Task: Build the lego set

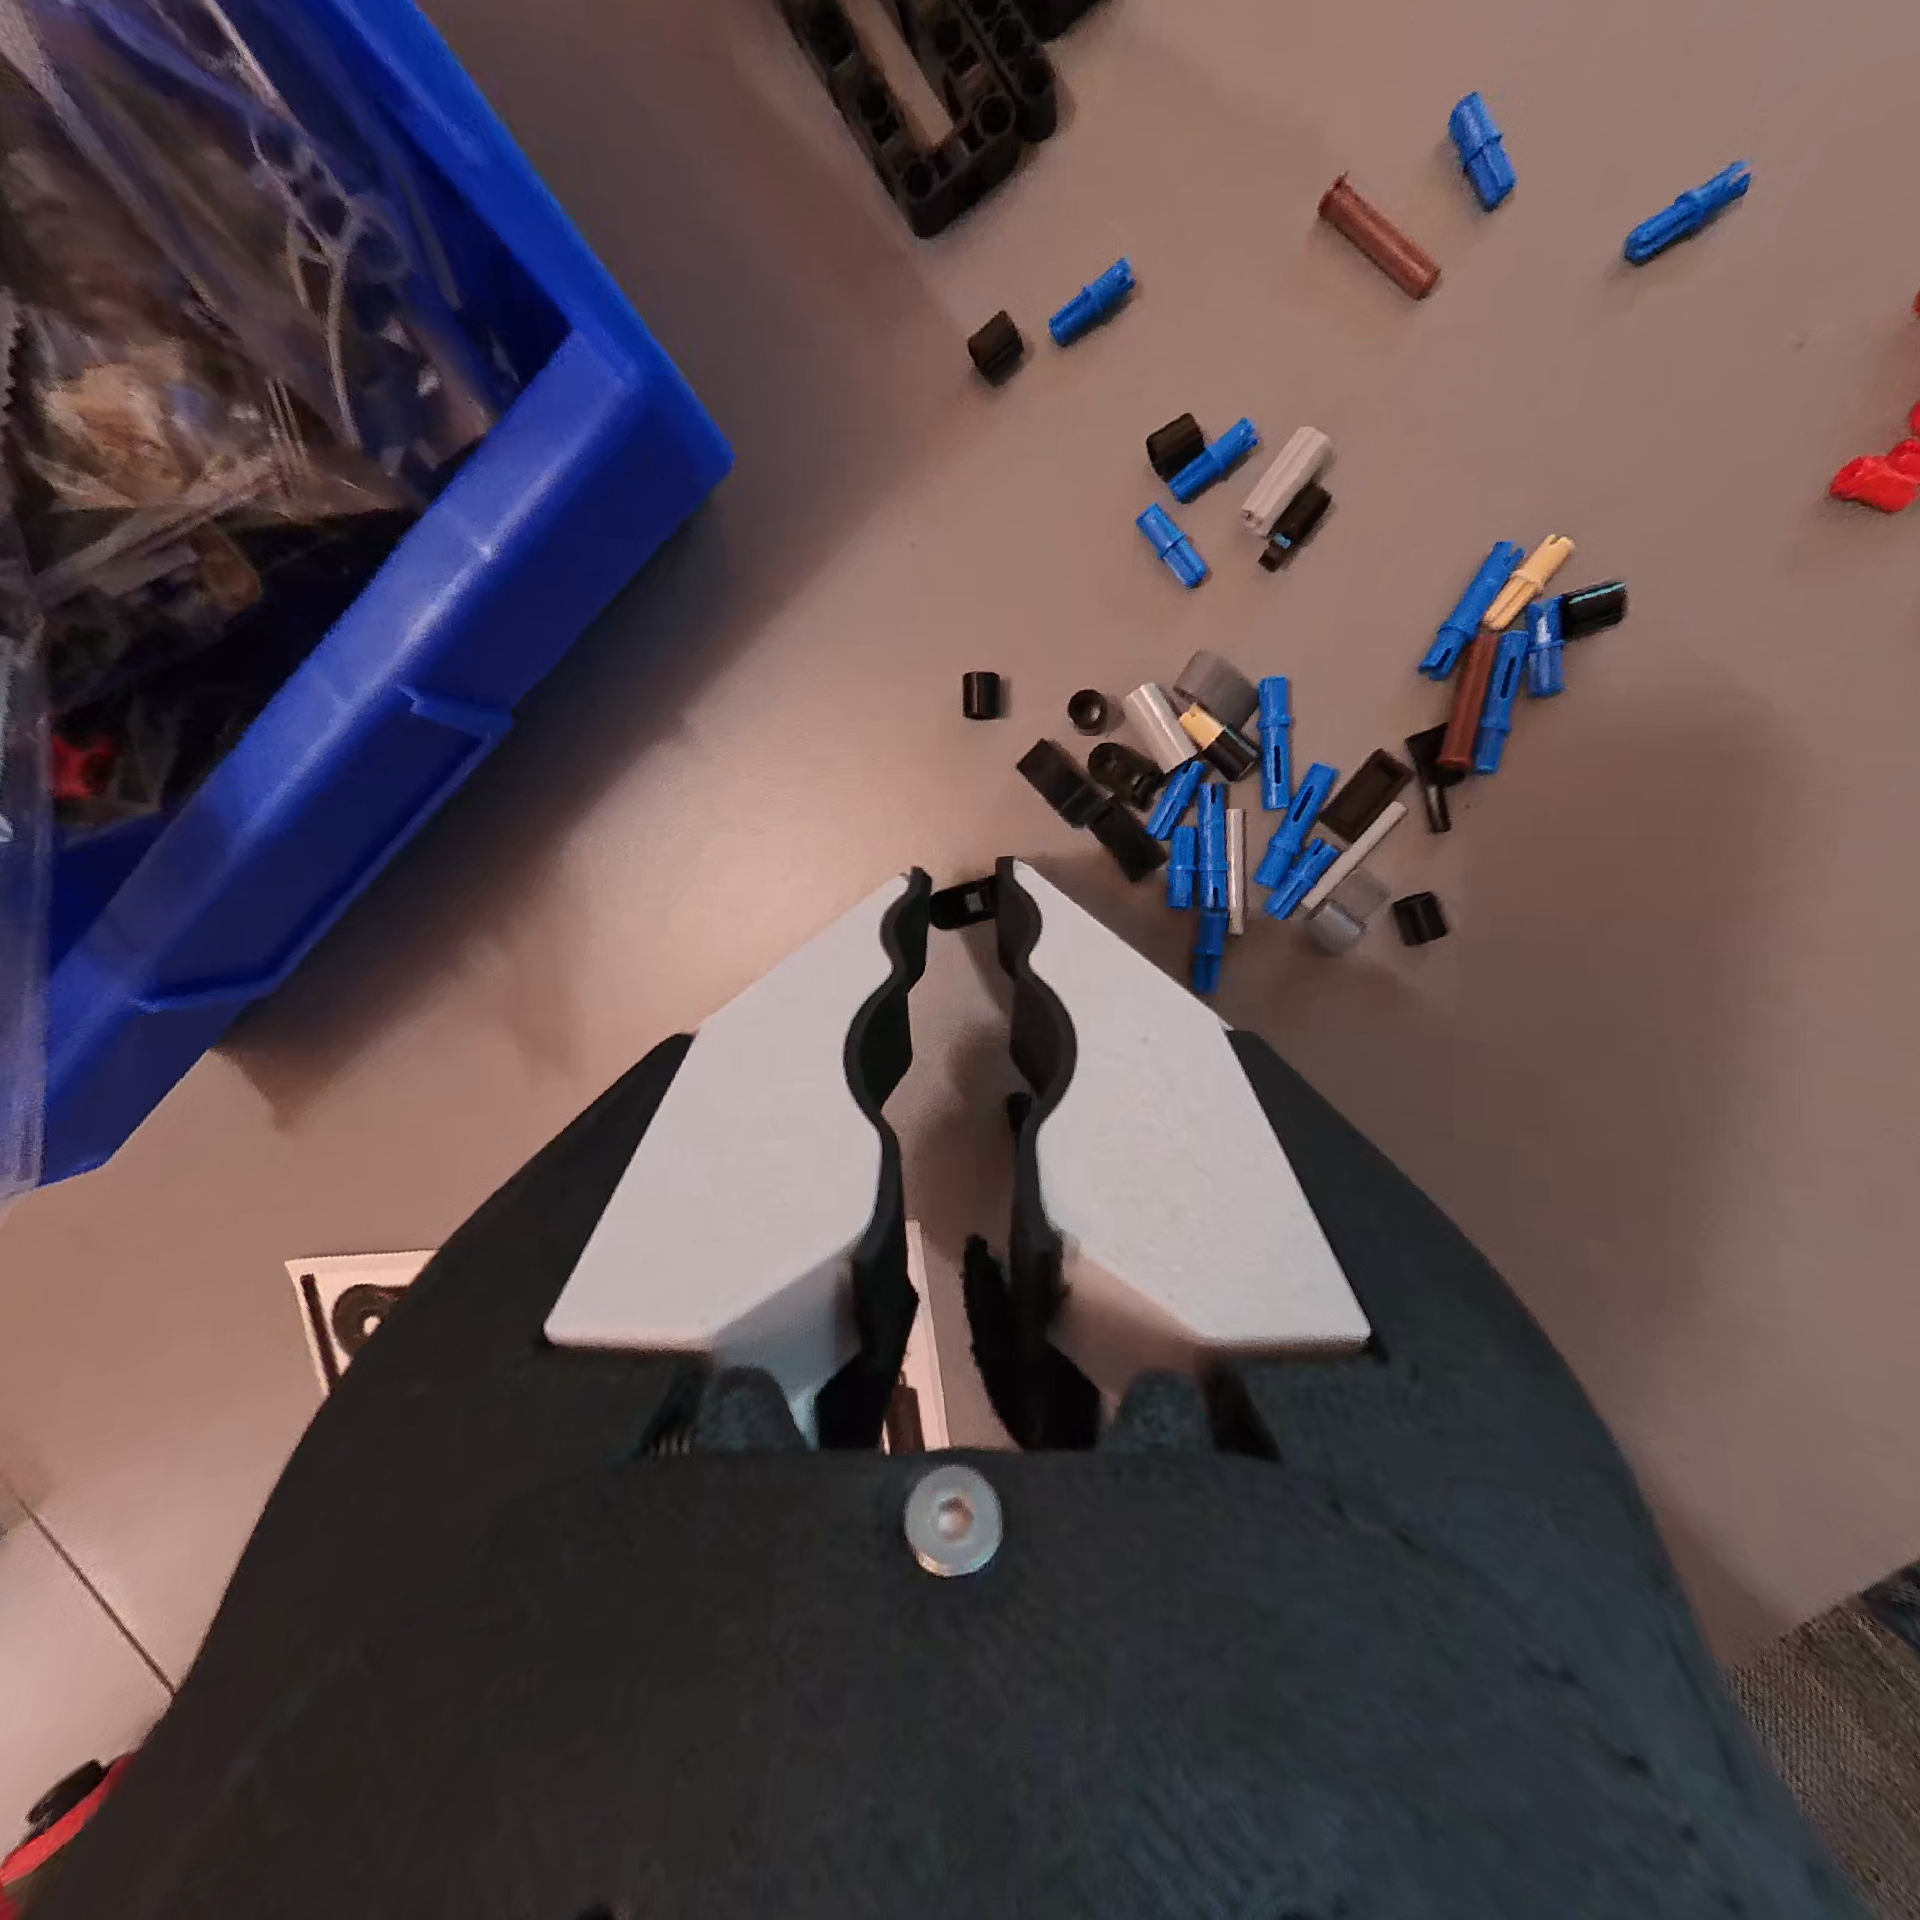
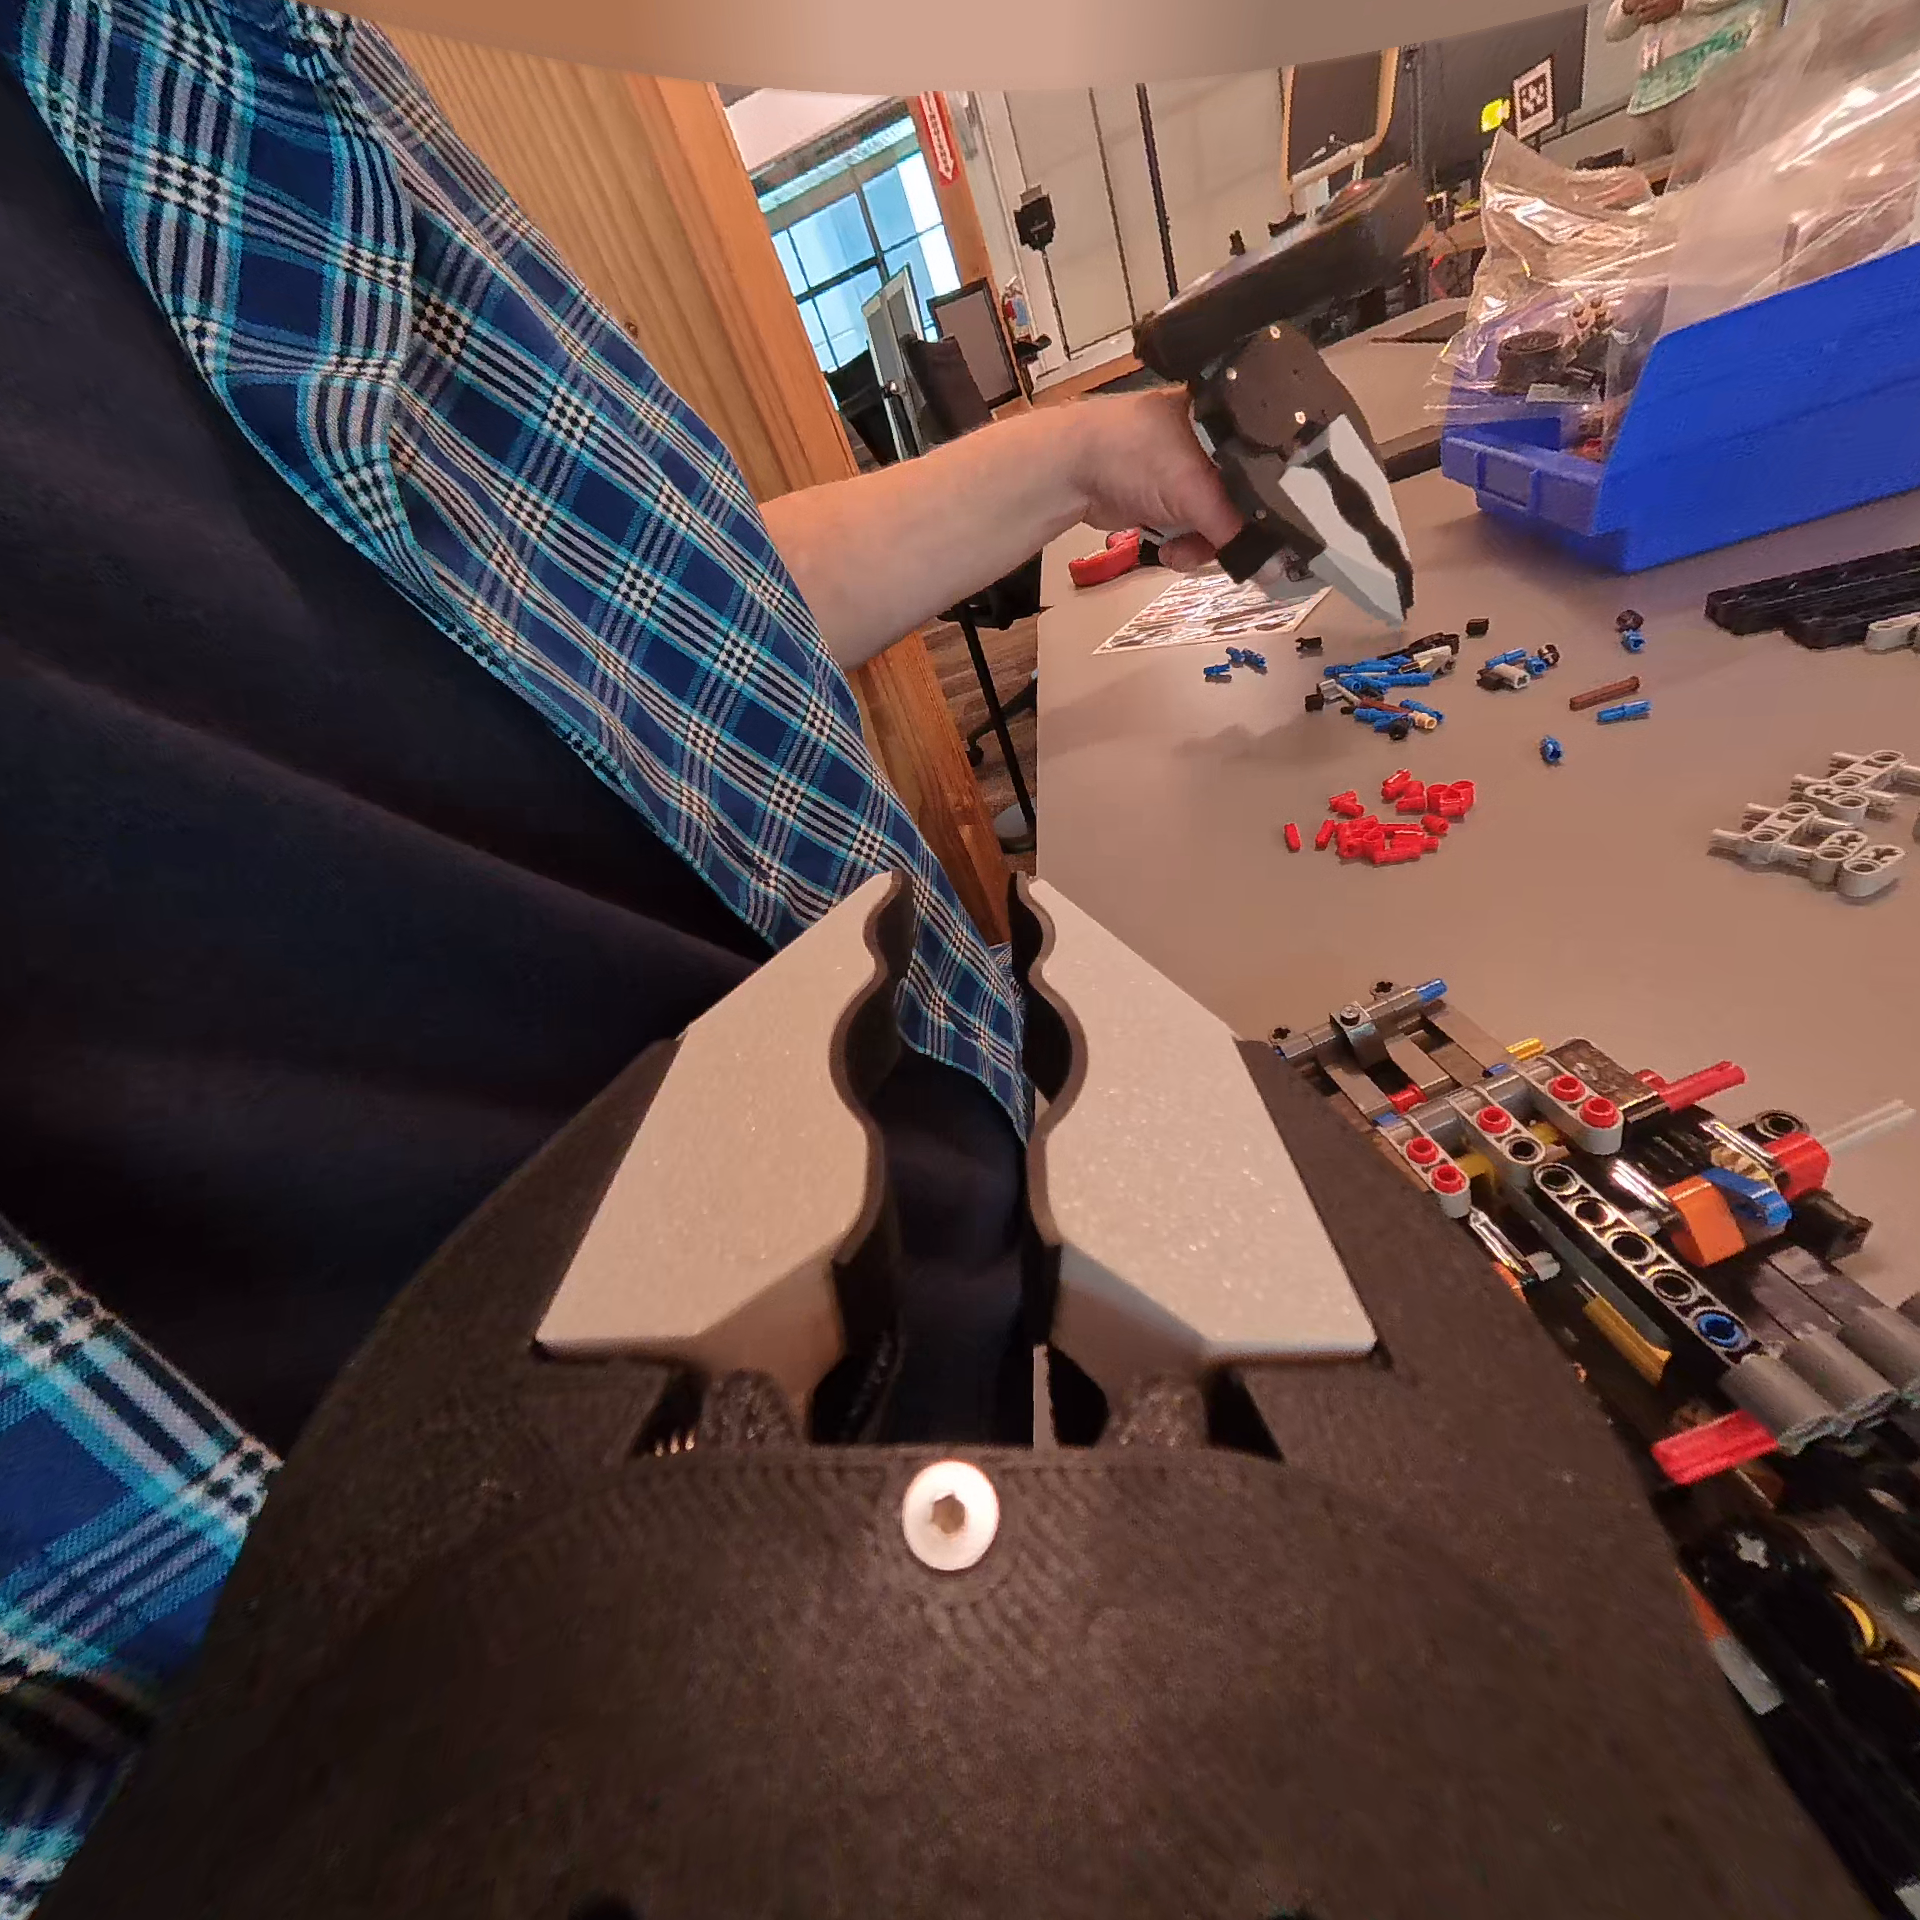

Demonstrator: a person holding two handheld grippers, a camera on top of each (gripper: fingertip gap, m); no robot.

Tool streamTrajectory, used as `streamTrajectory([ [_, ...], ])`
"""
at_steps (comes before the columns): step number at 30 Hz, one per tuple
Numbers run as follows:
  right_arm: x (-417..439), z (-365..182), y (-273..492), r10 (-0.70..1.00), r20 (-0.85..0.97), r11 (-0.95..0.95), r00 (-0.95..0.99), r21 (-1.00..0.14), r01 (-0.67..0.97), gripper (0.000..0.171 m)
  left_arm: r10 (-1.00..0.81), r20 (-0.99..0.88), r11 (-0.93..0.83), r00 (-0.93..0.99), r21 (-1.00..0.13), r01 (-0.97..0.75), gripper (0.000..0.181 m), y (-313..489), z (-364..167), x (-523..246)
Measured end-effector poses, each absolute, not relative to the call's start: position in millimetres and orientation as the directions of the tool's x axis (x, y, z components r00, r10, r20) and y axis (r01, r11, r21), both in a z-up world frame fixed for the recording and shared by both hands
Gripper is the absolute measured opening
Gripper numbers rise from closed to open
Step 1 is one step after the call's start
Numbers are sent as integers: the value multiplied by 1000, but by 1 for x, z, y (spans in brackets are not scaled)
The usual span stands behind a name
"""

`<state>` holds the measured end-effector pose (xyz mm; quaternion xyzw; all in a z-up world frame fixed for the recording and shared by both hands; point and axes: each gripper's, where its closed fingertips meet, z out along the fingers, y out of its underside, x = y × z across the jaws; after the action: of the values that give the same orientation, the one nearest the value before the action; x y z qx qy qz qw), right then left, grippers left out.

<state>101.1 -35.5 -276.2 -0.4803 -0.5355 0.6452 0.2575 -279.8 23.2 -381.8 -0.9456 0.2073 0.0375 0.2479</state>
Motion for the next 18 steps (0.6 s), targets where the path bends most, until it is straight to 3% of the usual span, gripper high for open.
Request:
streamTrajectory([
  [8, 99, -276, -38, 842, -345, -292, -415, -938, 187, 15, -517, -218, -617, 828, -575, -537, 0, 92, -326, -186],
  [13, 102, -273, -37, 849, -335, -285, -408, -941, 180, 15, -691, -278, -481, 668, -514, -711, 0, 140, -326, -112],
  [18, 108, -269, -32, 848, -339, -301, -408, -941, 157, 15, -629, -277, -511, 727, -557, -655, 0, 142, -312, -127],
])
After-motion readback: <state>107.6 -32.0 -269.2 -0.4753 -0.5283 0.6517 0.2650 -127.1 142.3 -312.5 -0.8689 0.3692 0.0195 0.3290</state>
